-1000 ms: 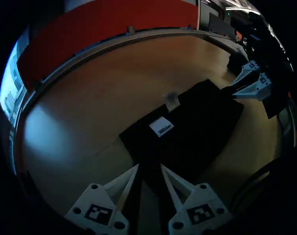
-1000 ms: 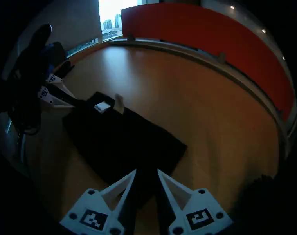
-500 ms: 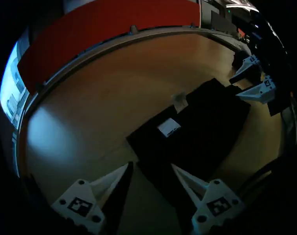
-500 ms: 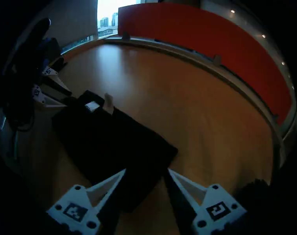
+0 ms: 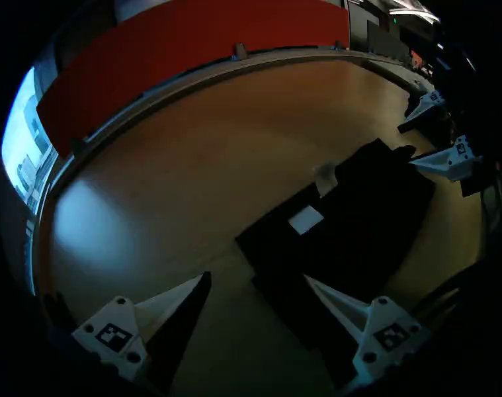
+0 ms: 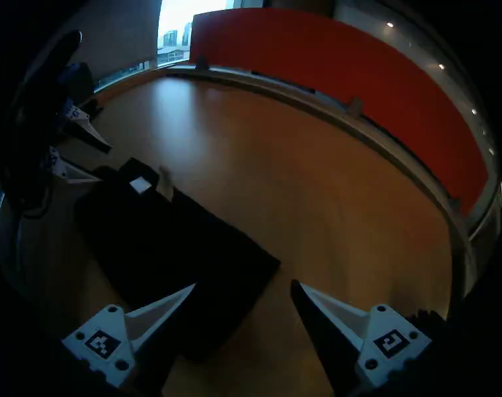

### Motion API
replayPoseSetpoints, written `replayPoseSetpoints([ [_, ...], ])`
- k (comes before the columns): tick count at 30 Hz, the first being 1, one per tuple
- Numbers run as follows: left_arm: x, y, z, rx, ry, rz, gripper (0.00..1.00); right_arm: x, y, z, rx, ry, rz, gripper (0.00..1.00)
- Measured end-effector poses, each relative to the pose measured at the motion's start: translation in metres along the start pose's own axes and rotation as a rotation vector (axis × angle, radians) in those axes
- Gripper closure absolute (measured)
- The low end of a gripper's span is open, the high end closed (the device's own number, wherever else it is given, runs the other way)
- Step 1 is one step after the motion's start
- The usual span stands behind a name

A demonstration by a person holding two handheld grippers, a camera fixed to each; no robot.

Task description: Fold towel

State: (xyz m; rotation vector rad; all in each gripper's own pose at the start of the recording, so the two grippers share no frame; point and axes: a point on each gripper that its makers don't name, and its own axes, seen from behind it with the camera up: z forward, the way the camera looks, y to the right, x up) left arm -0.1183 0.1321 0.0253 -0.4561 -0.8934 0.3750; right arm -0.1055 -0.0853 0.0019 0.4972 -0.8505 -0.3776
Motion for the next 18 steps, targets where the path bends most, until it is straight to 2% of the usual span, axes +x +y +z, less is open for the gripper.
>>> replayPoseSetpoints([
  [14, 0.007, -0.014, -0.004, 0.025, 0.015, -0.03, 0.07, 0.007, 0.011, -0.002, -0.031, 0.018, 0.0, 0.0],
  [18, 0.008, -0.015, -0.006, 0.016, 0.018, -0.04, 0.07, 0.008, 0.01, -0.004, -0.027, 0.024, 0.002, 0.0],
])
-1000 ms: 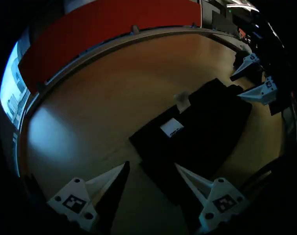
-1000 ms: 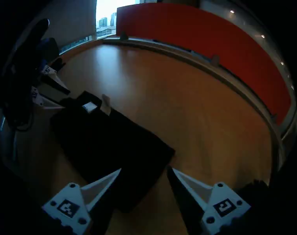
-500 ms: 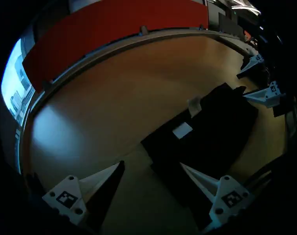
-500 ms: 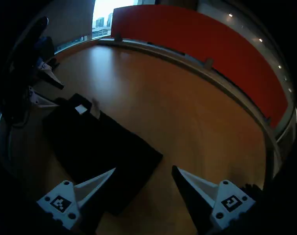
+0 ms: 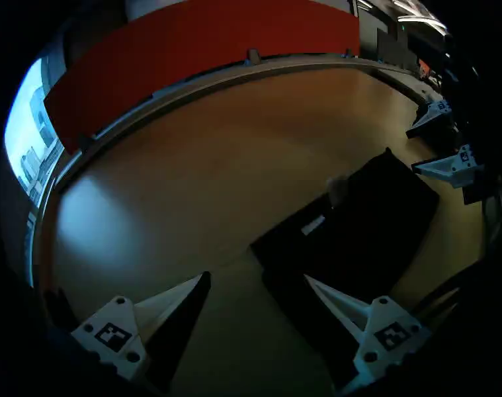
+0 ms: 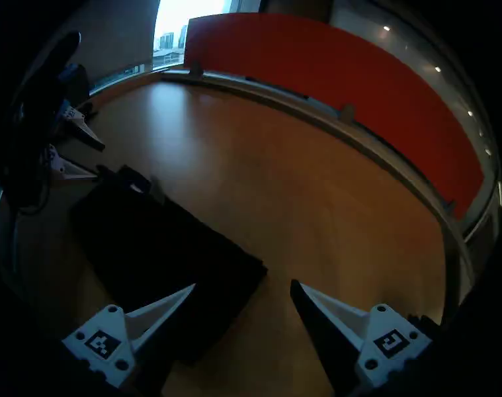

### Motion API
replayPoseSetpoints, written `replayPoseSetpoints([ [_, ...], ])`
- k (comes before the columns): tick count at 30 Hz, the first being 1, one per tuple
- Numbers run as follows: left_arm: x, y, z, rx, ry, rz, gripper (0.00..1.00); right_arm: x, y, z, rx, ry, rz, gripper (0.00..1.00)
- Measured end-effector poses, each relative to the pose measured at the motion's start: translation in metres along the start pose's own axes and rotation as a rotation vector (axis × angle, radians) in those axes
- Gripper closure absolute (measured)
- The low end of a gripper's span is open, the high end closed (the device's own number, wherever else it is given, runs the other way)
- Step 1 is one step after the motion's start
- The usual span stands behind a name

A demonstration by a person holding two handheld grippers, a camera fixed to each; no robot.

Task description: Fold towel

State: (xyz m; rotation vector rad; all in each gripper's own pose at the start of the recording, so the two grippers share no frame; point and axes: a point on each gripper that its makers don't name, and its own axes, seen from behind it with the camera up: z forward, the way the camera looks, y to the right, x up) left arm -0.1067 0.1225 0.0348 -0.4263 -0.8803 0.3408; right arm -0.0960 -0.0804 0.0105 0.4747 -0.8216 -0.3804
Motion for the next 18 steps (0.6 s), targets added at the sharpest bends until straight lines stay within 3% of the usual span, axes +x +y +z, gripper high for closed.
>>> replayPoseSetpoints([
  [18, -0.004, 0.008, -0.015, -0.026, 0.013, -0.017, 0.07, -0.004, -0.008, -0.013, 0.014, 0.009, 0.015, 0.0],
])
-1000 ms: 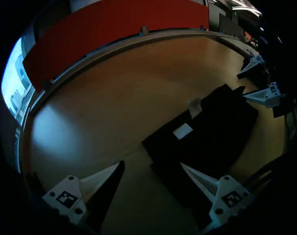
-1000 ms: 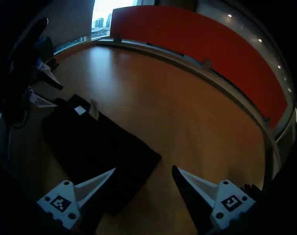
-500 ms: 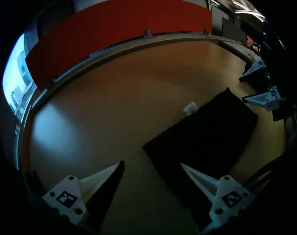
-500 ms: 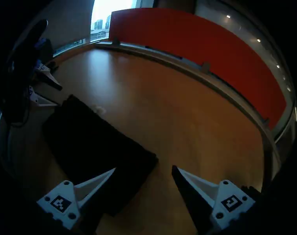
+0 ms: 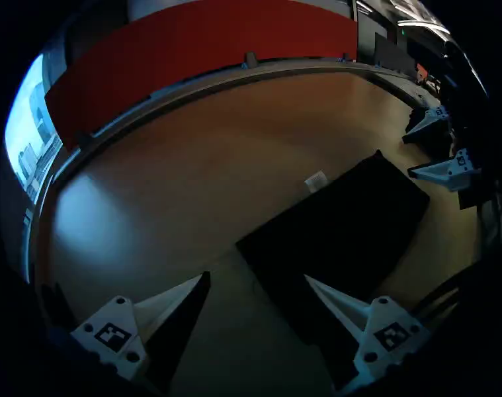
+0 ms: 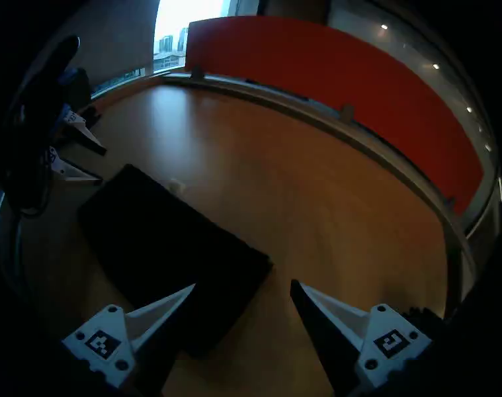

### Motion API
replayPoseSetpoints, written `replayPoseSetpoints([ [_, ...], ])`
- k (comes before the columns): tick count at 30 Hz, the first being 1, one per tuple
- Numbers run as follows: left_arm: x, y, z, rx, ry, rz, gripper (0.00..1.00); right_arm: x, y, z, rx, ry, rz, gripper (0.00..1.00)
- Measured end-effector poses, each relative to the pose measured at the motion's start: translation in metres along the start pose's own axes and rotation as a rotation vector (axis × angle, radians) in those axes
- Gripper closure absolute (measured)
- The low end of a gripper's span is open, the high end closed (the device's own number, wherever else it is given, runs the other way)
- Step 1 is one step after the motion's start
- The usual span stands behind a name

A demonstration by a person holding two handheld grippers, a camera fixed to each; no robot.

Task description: Fold towel

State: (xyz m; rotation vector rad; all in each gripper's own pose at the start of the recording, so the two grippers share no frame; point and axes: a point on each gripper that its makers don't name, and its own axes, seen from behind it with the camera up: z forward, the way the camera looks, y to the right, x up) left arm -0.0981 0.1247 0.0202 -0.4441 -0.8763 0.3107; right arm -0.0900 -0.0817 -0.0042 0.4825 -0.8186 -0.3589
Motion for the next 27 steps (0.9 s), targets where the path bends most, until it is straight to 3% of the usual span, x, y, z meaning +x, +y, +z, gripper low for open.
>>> replayPoseSetpoints([
  [14, -0.004, 0.01, -0.026, -0.015, 0.037, -0.078, 0.07, -0.007, -0.014, -0.016, 0.016, 0.011, 0.005, 0.0],
  [27, -0.022, 0.019, -0.048, -0.012, 0.047, -0.15, 0.07, -0.021, -0.035, -0.039, 0.032, 0.018, 0.028, 0.0],
])
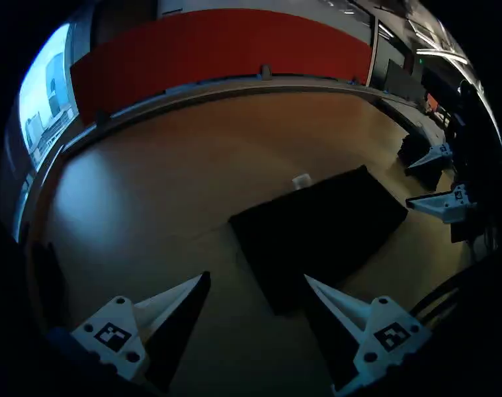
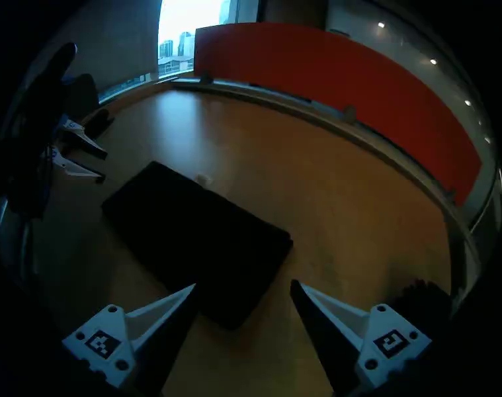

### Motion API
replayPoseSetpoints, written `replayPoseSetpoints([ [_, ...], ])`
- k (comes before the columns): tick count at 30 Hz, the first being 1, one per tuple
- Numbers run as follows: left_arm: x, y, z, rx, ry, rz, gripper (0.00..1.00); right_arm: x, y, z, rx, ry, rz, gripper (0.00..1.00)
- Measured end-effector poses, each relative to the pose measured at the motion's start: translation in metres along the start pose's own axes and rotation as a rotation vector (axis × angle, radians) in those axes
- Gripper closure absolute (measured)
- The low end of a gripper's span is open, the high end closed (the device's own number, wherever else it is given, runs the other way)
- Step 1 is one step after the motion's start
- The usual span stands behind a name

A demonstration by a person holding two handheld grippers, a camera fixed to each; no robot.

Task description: Fold towel

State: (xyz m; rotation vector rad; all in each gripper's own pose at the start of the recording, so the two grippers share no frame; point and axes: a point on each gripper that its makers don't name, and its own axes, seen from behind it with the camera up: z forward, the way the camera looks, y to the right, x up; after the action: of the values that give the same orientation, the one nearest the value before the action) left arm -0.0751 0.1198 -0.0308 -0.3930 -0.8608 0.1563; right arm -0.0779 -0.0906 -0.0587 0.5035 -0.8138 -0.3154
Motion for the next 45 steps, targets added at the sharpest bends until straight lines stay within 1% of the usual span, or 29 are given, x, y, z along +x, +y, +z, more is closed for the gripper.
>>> replayPoseSetpoints([
  [9, -0.012, 0.001, -0.008, 0.008, -0.004, -0.03, 0.07, -0.008, -0.007, -0.011, 0.004, 0.002, 0.01, 0.0],
  [17, -0.016, 0.0, -0.013, 0.017, 0.0, -0.045, 0.07, -0.009, -0.005, -0.013, 0.011, 0.001, 0.004, 0.0],
  [20, -0.019, -0.002, -0.017, 0.026, 0.002, -0.057, 0.07, -0.008, -0.005, -0.013, 0.02, 0.001, -0.004, 0.0],
  [26, -0.027, -0.007, -0.027, 0.045, 0.005, -0.089, 0.07, -0.006, -0.006, -0.012, 0.043, 0.002, -0.024, 0.0],
  [45, -0.058, -0.031, -0.069, 0.123, 0.021, -0.173, 0.07, -0.003, -0.014, -0.006, 0.114, -0.021, -0.106, 0.0],
])
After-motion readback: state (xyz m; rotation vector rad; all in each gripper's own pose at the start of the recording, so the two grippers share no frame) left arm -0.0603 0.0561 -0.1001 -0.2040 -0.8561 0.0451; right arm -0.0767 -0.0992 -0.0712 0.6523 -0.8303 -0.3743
